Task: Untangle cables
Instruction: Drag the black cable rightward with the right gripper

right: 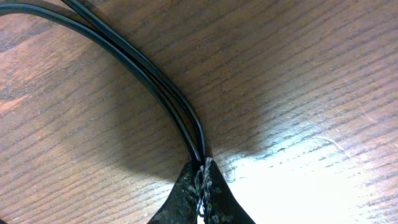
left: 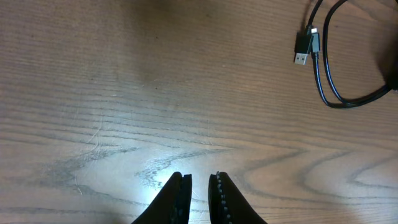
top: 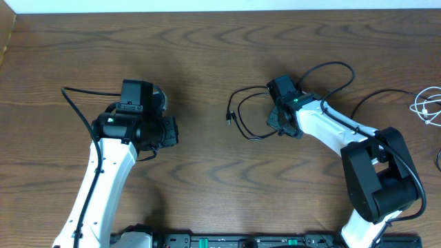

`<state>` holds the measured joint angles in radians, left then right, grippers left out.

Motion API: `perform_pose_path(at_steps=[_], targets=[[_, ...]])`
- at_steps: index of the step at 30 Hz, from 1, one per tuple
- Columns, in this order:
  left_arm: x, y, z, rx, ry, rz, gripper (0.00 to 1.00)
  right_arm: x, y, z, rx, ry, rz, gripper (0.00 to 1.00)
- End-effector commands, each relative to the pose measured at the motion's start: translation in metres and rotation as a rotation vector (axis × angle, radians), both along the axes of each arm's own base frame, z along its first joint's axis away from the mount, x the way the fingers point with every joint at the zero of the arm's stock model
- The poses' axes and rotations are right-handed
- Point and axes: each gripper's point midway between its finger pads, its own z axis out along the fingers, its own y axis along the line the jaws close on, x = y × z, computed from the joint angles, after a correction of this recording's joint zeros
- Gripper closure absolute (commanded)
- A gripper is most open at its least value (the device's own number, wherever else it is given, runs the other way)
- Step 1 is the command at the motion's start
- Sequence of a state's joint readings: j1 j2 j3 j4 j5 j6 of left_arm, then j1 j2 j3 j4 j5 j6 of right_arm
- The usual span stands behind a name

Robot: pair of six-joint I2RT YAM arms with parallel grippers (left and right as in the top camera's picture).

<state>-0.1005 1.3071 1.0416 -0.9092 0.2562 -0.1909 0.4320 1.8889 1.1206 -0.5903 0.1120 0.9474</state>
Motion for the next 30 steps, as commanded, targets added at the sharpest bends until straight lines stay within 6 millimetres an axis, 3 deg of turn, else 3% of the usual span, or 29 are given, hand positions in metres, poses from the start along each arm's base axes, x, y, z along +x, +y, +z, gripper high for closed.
perform_pose_path(at_steps=[1, 4, 7, 14, 18, 23, 30], targets=[[-0.002, 0.0, -0.004, 0.001, 0.016, 0.009, 0.84, -0.022, -0.002, -0.018, -0.011, 0.088, 0.017, 0.99], [-0.003, 0.0, -0.004, 0.002, 0.018, 0.009, 0.84, -0.019, 0.004, -0.009, 0.037, 0.082, 0.101, 0.99], [-0.003, 0.0, -0.004, 0.002, 0.02, 0.009, 0.83, -0.012, 0.001, 0.019, 0.063, 0.028, 0.153, 0.99], [-0.003, 0.0, -0.004, 0.002, 0.02, 0.009, 0.84, 0.009, -0.018, 0.125, 0.073, -0.279, 0.206, 0.99], [-0.003, 0.0, -0.004, 0.002, 0.02, 0.009, 0.84, 0.012, -0.039, 0.172, 0.047, -0.422, 0.155, 0.99], [-0.003, 0.0, -0.004, 0.002, 0.02, 0.009, 0.84, 0.014, -0.066, 0.208, 0.014, -0.54, 0.079, 0.99], [-0.003, 0.0, -0.004, 0.002, 0.02, 0.009, 0.84, 0.038, -0.135, 0.255, -0.184, -0.732, -0.032, 0.99]])
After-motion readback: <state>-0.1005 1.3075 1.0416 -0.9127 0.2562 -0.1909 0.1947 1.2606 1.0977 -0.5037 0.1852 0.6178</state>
